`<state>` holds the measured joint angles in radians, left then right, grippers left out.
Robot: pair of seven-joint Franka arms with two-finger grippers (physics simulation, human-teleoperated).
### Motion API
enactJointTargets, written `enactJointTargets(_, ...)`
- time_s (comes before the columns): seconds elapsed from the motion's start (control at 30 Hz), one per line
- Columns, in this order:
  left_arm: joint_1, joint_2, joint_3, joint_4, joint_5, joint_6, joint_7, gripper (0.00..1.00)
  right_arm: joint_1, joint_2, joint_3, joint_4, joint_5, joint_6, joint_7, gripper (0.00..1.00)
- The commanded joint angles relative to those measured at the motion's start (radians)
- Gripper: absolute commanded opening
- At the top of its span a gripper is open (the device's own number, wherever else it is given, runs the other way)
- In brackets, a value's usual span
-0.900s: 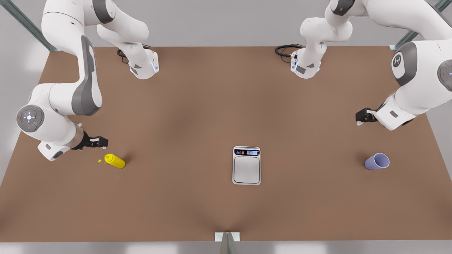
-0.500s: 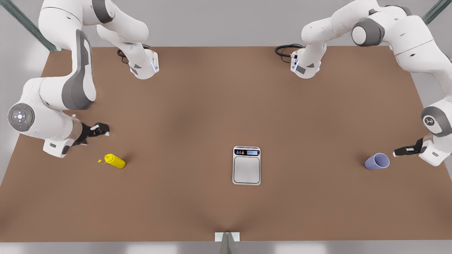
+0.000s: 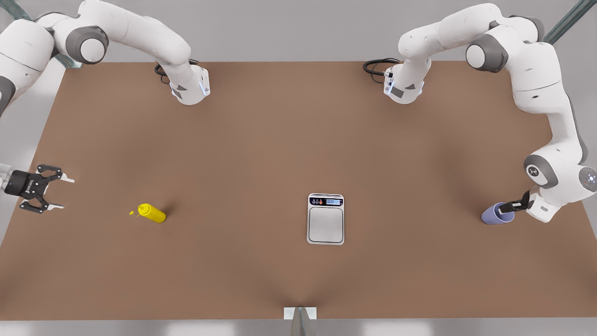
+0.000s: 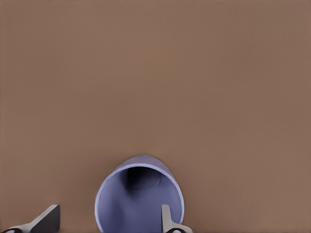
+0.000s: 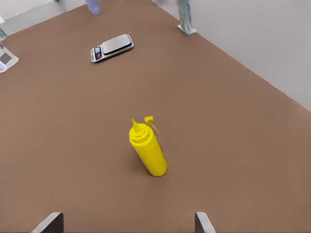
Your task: Move cup to the weight, pick up sauce bottle, pour sauce
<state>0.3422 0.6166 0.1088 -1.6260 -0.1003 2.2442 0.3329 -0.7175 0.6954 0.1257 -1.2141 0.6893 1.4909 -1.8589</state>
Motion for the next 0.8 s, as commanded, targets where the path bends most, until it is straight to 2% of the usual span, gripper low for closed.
enactJointTargets(0.0, 0.000, 0.000, 0.000, 0.000, -0.001, 0.000, 0.000, 1.00, 0.000, 0.016, 0.000, 0.011, 0.015, 0.000, -0.019, 1.00)
enactJointTargets(0.13, 0.015, 0.031, 0.000, 0.003, 0.002, 0.028, 0.000, 1.00, -0.054, 0.179, 0.000, 0.021, 0.147, -0.003, -0.201, 1.00)
enactJointTargets(0.2, 0.017, 0.041, 0.000, 0.003, 0.002, 0.040, 0.000, 1.00, -0.057, 0.208, 0.000, 0.015, 0.226, -0.001, -0.204, 1.00)
enactJointTargets(0.23, 0.017, 0.041, -0.001, 0.003, 0.002, 0.040, 0.000, 0.94, -0.046, 0.240, 0.000, 0.010, 0.263, -0.004, -0.200, 1.00)
enactJointTargets(0.3, 0.017, 0.049, -0.001, 0.003, 0.002, 0.040, -0.003, 0.53, -0.039, 0.253, 0.000, -0.016, 0.253, -0.003, -0.204, 1.00)
enactJointTargets(0.5, 0.017, 0.066, 0.000, 0.003, 0.002, 0.040, -0.005, 0.53, -0.039, 0.319, 0.005, -0.041, 0.250, -0.083, -0.431, 1.00)
enactJointTargets(0.53, 0.017, 0.066, -0.001, 0.003, 0.002, 0.040, -0.006, 0.46, -0.036, 0.320, 0.005, -0.042, 0.253, -0.084, -0.448, 1.00)
enactJointTargets(0.6, 0.017, 0.066, -0.001, 0.003, 0.002, 0.040, -0.009, 0.39, -0.034, 0.339, 0.005, -0.047, 0.245, -0.086, -0.482, 1.00)
enactJointTargets(0.77, 0.017, 0.081, -0.001, 0.003, 0.004, 0.040, -0.011, 0.33, 0.026, 0.391, 0.005, -0.051, 0.272, -0.075, -0.483, 1.00)
